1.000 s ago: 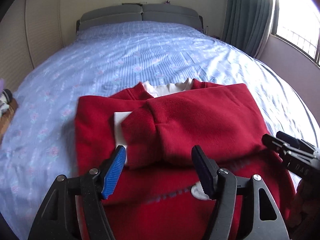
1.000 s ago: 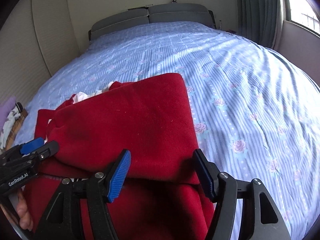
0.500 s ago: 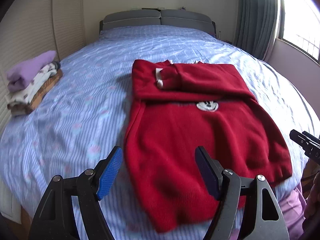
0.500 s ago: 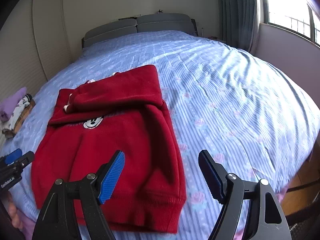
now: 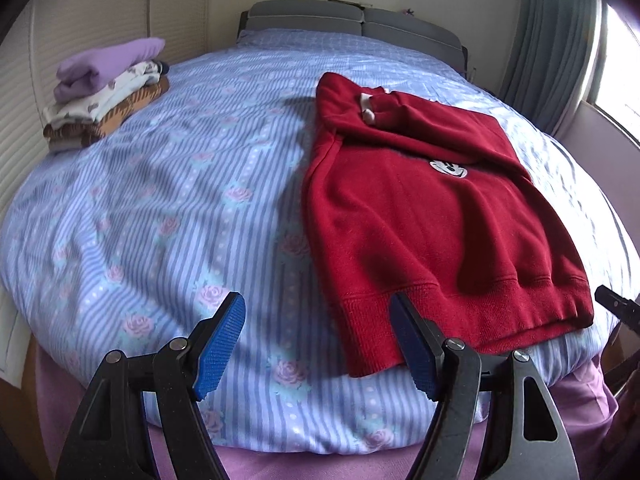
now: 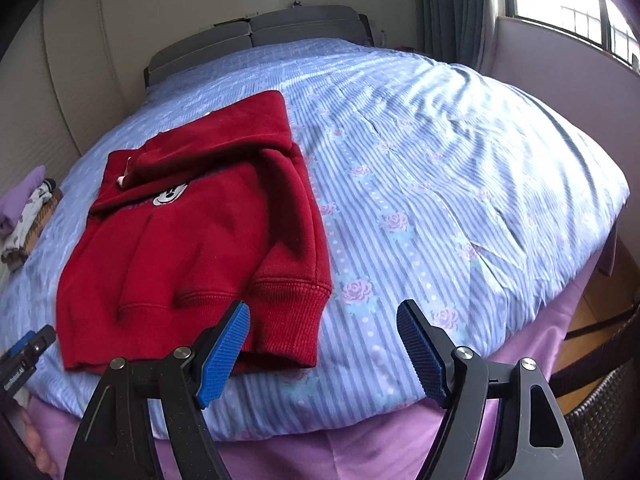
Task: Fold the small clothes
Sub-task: 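Grasp the sweatshirt hem with both grippers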
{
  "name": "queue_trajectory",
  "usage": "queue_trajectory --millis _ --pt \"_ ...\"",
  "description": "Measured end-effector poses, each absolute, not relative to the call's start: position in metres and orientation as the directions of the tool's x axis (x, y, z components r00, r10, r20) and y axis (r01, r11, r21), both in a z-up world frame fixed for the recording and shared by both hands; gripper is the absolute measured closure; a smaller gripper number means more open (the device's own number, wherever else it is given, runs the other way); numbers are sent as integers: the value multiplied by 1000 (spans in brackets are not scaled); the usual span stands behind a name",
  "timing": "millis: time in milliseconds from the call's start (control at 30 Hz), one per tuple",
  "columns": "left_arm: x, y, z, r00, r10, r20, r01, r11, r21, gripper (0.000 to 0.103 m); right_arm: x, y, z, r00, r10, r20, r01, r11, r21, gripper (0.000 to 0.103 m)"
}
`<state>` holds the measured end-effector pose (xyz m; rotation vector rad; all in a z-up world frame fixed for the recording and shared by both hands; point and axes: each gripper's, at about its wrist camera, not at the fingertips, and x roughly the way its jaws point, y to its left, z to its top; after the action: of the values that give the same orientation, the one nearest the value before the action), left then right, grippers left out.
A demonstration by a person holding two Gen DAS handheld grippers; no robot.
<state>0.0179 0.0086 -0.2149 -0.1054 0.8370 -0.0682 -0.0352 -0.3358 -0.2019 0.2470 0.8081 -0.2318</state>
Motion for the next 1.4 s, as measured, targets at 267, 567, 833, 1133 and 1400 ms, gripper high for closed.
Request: queue_trajectory --millis 267,567,833,1133,1400 --pt "22 11 -228 644 -187 -742 27 975 -222 32 -32 -336 -209 667 -62 -743 276 946 169 33" --pt "30 1 -244 584 -253 -771 53 960 -275 52 -21 -339 -224 629 -2 -778 268 939 215 38" --pt "33 -2 -251 557 -293 -777 59 947 -315 65 -14 -335 -231 609 37 -793 240 944 228 40" --pt "35 -3 -254 538 -331 -775 87 936 -340 92 -11 -333 -234 600 109 -792 195 941 277 68" --pt "28 0 -246 541 -327 -775 83 938 -337 95 -15 -341 -229 614 186 -767 182 912 367 85"
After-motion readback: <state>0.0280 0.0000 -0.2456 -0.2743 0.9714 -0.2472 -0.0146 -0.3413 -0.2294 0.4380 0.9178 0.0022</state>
